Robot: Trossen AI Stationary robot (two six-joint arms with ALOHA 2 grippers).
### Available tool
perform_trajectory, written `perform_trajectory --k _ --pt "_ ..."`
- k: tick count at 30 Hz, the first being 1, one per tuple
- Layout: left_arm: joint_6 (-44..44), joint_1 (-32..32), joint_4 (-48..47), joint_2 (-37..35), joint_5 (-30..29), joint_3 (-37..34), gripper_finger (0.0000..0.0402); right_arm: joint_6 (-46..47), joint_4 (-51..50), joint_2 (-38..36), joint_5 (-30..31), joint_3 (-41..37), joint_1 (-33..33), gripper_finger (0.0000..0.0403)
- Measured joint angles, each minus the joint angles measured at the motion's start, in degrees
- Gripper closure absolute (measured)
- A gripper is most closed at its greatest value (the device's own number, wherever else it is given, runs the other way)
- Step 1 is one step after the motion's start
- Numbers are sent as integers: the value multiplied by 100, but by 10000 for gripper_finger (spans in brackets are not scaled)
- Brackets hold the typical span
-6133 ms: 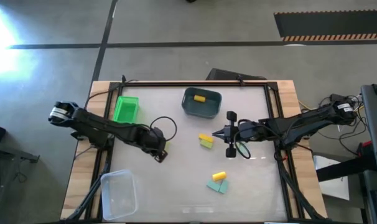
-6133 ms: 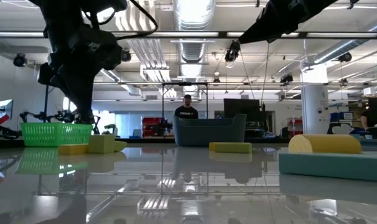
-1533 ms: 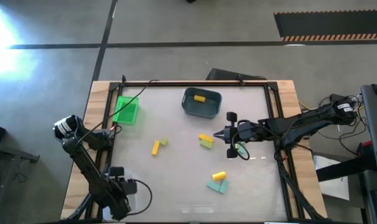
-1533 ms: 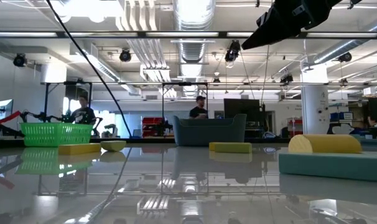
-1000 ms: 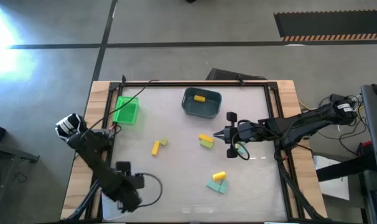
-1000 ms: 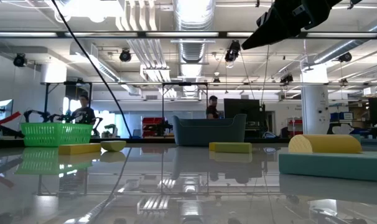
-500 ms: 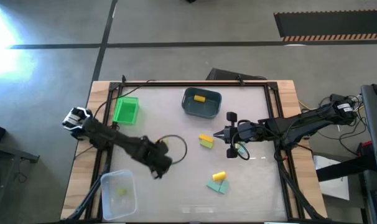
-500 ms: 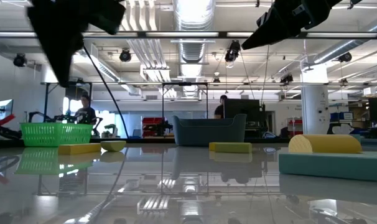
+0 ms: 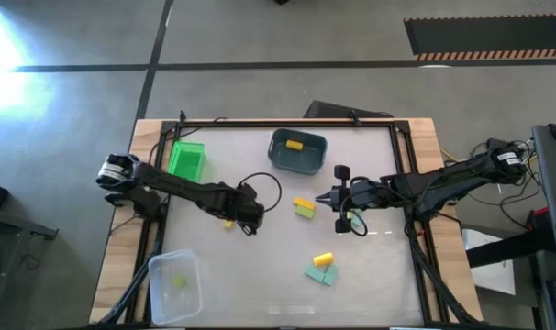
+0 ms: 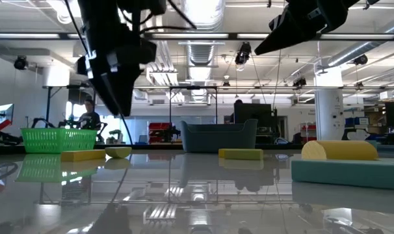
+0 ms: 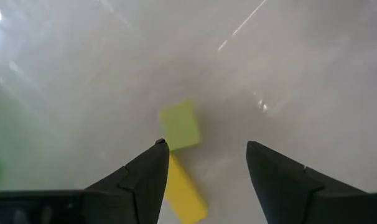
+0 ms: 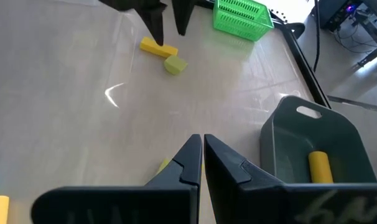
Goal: Sort & place blocks by color
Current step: Put the yellow block into the blue bin
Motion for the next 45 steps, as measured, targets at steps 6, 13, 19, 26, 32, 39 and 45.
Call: perform_trajectory --k 6,13,19,26,32,39,45 --pt "-598 -31 20 0 142 -451 203 8 0 0 0 0 0 394" --pt "-968 -59 73 0 532 -993 203 31 2 0 0 0 0 394" --pt "-973 -61 522 -25 538 -1271 203 34 4 0 0 0 0 394" --pt "-926 -42 908 -11 536 -1558 208 34 9 0 0 0 0 394" --pt "-900 -46 1284 -45 518 -1825 253 36 41 0 0 0 0 394" --pt "-448 -50 1321 -74 509 -1792 361 29 39 0 0 0 0 394" --pt "-21 -41 1051 -538 93 -1754 366 -43 280 2 1 -45 -1 394"
